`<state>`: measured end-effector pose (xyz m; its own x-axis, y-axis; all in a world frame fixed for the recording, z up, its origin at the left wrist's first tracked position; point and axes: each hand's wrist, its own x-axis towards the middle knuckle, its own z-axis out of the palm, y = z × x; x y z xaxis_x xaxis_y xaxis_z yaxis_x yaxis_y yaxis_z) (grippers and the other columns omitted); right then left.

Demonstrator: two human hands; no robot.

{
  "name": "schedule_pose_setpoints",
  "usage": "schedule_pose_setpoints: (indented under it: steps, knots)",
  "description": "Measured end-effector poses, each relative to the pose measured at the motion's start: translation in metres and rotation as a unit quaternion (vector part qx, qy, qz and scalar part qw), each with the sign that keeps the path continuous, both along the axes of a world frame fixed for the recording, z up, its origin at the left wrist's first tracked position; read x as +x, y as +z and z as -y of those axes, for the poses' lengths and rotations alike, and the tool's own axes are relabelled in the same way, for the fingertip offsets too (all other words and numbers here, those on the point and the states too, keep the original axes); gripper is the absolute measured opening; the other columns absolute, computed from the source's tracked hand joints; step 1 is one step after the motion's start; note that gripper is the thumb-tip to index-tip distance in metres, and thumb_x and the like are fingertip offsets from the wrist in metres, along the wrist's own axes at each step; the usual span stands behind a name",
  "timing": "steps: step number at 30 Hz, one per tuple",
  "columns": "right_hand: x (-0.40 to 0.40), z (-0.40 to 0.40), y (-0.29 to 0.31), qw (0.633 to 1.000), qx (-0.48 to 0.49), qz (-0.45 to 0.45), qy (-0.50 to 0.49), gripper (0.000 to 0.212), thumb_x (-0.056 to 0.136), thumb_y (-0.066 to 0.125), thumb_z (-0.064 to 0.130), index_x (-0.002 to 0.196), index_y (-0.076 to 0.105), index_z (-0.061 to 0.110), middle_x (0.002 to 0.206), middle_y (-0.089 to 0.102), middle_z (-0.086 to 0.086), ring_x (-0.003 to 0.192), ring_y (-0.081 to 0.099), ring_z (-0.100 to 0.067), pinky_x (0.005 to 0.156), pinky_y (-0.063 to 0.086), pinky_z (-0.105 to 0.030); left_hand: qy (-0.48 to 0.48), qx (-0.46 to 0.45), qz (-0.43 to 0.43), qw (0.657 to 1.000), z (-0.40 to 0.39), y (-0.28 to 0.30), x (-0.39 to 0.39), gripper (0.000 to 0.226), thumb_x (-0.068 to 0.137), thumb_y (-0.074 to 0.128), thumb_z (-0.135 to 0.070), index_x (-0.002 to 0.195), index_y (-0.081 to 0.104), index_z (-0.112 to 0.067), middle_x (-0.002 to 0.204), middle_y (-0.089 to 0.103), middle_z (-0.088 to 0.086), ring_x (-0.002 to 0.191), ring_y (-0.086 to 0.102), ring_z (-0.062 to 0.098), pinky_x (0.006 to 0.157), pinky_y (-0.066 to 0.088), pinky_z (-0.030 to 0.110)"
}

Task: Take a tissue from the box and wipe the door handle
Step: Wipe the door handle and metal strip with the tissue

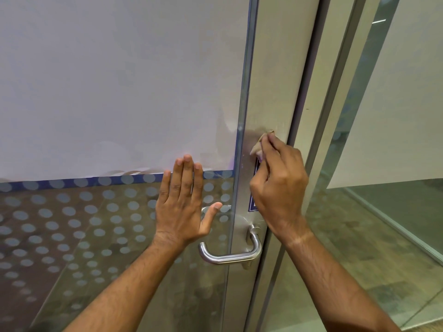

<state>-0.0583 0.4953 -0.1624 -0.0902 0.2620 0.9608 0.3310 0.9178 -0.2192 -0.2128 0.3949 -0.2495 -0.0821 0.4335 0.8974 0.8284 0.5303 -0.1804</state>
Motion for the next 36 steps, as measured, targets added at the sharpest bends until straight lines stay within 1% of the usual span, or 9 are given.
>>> schedule_pose_setpoints:
  steps: [3, 5, 8, 12, 18, 23, 26, 31, 36]
  knots:
    - [-0.004, 0.005, -0.010, 0.999, -0.004, 0.039, 0.018, 0.042, 0.090, 0.056, 0.004, 0.130, 0.054, -0.007, 0.137, 0.053, -0.021, 0.129, 0.049, -0.031, 0.111, 0.038, -0.034, 0.000, 0.001, -0.002, 1.000, 0.000, 0.000, 0.000, 0.096, 0.094, 0.035, -0.064, 0.157, -0.005, -0.004, 0.165, -0.018, 0.014, 0.154, -0.012, 0.028, 0.125, -0.007, 0.044]
    - [-0.008, 0.004, -0.010, 0.997, 0.006, 0.070, 0.006, 0.047, 0.089, 0.054, -0.001, 0.135, 0.047, -0.009, 0.144, 0.045, -0.023, 0.138, 0.039, -0.034, 0.115, 0.034, -0.040, 0.000, 0.001, -0.003, 1.000, 0.001, 0.000, 0.001, 0.096, 0.093, 0.036, -0.064, 0.157, -0.005, -0.004, 0.165, -0.018, 0.014, 0.154, -0.012, 0.029, 0.125, -0.007, 0.044]
    - [-0.011, -0.001, -0.010, 0.995, 0.031, 0.090, -0.025, 0.054, 0.081, 0.047, -0.015, 0.135, 0.047, -0.009, 0.143, 0.045, -0.024, 0.137, 0.038, -0.037, 0.113, 0.037, -0.042, 0.004, -0.001, 0.000, 1.000, 0.001, 0.000, 0.001, 0.097, 0.093, 0.036, -0.064, 0.156, -0.007, -0.004, 0.165, -0.020, 0.013, 0.154, -0.014, 0.028, 0.125, -0.008, 0.043]
    - [-0.013, -0.004, -0.017, 0.992, 0.067, 0.101, -0.042, 0.056, 0.080, 0.043, -0.016, 0.135, 0.048, -0.008, 0.143, 0.045, -0.023, 0.136, 0.039, -0.037, 0.110, 0.039, -0.039, 0.004, -0.004, 0.001, 1.000, 0.000, 0.000, 0.001, 0.098, 0.093, 0.035, -0.065, 0.156, -0.010, -0.005, 0.164, -0.022, 0.013, 0.153, -0.015, 0.028, 0.125, -0.008, 0.043]
    - [-0.013, -0.006, -0.026, 0.987, 0.092, 0.122, -0.049, 0.049, 0.088, 0.032, -0.009, 0.133, 0.051, -0.007, 0.141, 0.048, -0.022, 0.134, 0.043, -0.036, 0.105, 0.046, -0.041, -0.001, -0.005, 0.008, 1.000, 0.000, 0.000, 0.001, 0.099, 0.092, 0.036, -0.066, 0.156, -0.009, -0.006, 0.164, -0.022, 0.012, 0.153, -0.015, 0.028, 0.125, -0.008, 0.043]
    - [-0.011, -0.007, -0.037, 0.979, 0.112, 0.159, -0.058, 0.052, 0.100, 0.012, 0.001, 0.133, 0.052, -0.006, 0.141, 0.049, -0.021, 0.135, 0.042, -0.033, 0.106, 0.046, -0.041, -0.004, -0.004, 0.006, 1.000, 0.000, 0.001, 0.001, 0.100, 0.092, 0.038, -0.066, 0.156, -0.009, -0.005, 0.164, -0.022, 0.012, 0.153, -0.015, 0.028, 0.125, -0.008, 0.044]
    - [-0.007, -0.007, -0.049, 0.972, 0.127, 0.190, -0.050, 0.048, 0.101, 0.017, -0.002, 0.133, 0.053, -0.005, 0.140, 0.050, -0.020, 0.135, 0.043, -0.032, 0.105, 0.046, -0.041, -0.003, -0.004, 0.006, 1.000, 0.000, 0.001, 0.002, 0.099, 0.092, 0.038, -0.066, 0.156, -0.006, -0.004, 0.164, -0.021, 0.013, 0.154, -0.014, 0.028, 0.125, -0.008, 0.044]
    - [0.004, -0.004, -0.073, 0.960, 0.147, 0.237, -0.034, 0.038, 0.096, 0.039, 0.000, 0.128, 0.058, -0.002, 0.135, 0.056, -0.018, 0.129, 0.050, -0.030, 0.101, 0.050, -0.041, -0.003, -0.005, 0.009, 1.000, 0.002, 0.001, 0.002, 0.098, 0.092, 0.037, -0.066, 0.156, -0.004, -0.002, 0.164, -0.020, 0.013, 0.154, -0.014, 0.028, 0.125, -0.007, 0.044]
    - [0.011, -0.002, -0.080, 0.949, 0.151, 0.274, -0.035, 0.038, 0.089, 0.046, 0.003, 0.121, 0.065, 0.001, 0.127, 0.062, -0.015, 0.122, 0.058, -0.026, 0.101, 0.047, -0.037, -0.004, -0.010, 0.013, 1.000, 0.002, 0.002, 0.002, 0.100, 0.092, 0.038, -0.066, 0.156, -0.006, -0.004, 0.164, -0.020, 0.013, 0.154, -0.014, 0.028, 0.125, -0.008, 0.044]
